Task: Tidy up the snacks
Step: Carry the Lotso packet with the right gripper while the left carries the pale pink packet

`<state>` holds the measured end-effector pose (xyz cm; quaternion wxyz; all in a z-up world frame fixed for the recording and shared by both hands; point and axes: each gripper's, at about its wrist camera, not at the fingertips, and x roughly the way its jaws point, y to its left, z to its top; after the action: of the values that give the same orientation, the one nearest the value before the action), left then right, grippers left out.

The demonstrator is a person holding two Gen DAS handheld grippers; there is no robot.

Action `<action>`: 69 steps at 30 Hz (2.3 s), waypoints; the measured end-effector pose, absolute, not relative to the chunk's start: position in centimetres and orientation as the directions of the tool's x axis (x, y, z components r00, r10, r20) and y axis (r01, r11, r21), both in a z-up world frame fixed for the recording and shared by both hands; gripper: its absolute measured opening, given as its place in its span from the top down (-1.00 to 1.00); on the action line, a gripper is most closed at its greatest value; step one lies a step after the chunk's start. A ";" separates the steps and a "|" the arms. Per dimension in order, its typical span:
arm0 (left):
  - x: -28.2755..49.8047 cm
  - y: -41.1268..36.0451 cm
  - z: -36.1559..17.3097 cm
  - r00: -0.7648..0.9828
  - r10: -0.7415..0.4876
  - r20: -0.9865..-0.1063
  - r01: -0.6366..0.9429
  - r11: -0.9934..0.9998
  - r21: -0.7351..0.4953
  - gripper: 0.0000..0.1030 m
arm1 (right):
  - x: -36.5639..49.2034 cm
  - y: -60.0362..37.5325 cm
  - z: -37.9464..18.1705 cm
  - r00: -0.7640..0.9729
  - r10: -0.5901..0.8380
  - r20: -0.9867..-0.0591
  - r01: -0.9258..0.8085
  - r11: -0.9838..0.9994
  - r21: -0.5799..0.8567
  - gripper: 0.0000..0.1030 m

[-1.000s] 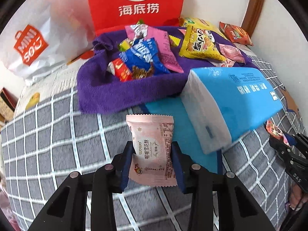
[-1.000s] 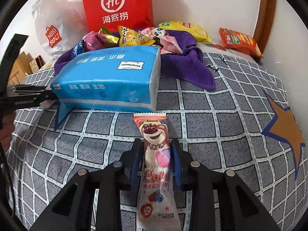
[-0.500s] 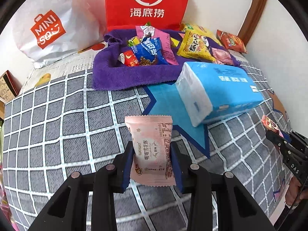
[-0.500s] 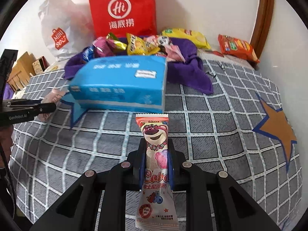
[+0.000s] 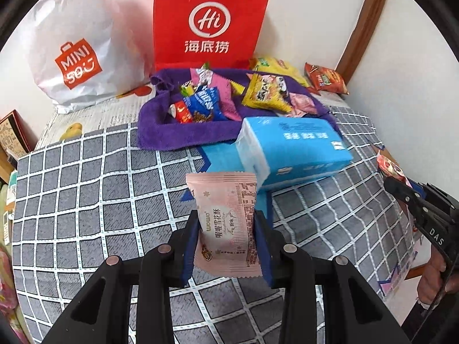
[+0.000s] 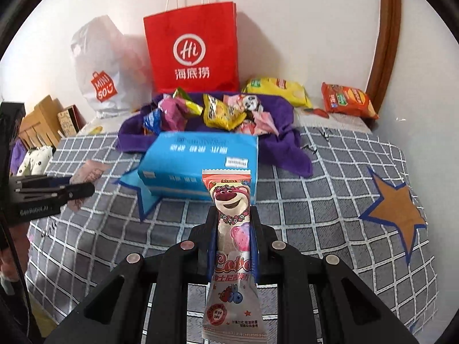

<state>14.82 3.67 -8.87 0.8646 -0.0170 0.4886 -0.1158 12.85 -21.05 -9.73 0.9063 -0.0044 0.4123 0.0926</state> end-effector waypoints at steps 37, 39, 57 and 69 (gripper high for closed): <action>17.6 1.4 -3.3 0.562 -0.251 -0.788 0.222 0.964 -0.148 0.33 | 16.2 -21.1 -4.2 0.728 0.180 -0.662 -0.172 0.982 0.078 0.63; 18.0 1.3 -3.1 0.564 -0.251 -0.787 0.223 0.964 -0.147 0.33 | 16.7 -21.1 -4.0 0.729 0.183 -0.659 -0.176 0.981 0.079 0.63; 24.5 3.6 -3.4 0.553 -0.245 -0.796 0.157 0.969 -0.189 0.33 | 23.2 -21.2 -4.9 0.725 0.173 -0.667 -0.180 0.982 0.059 0.63; 31.7 3.4 -3.1 0.562 -0.231 -0.794 0.120 0.973 -0.198 0.33 | 31.3 -21.1 -3.6 0.733 0.217 -0.644 -0.204 0.974 0.096 0.63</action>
<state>31.71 3.38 -3.13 0.8818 -0.0608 0.4570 -0.0998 31.29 -21.10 -3.55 0.9309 0.0095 0.3471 0.1131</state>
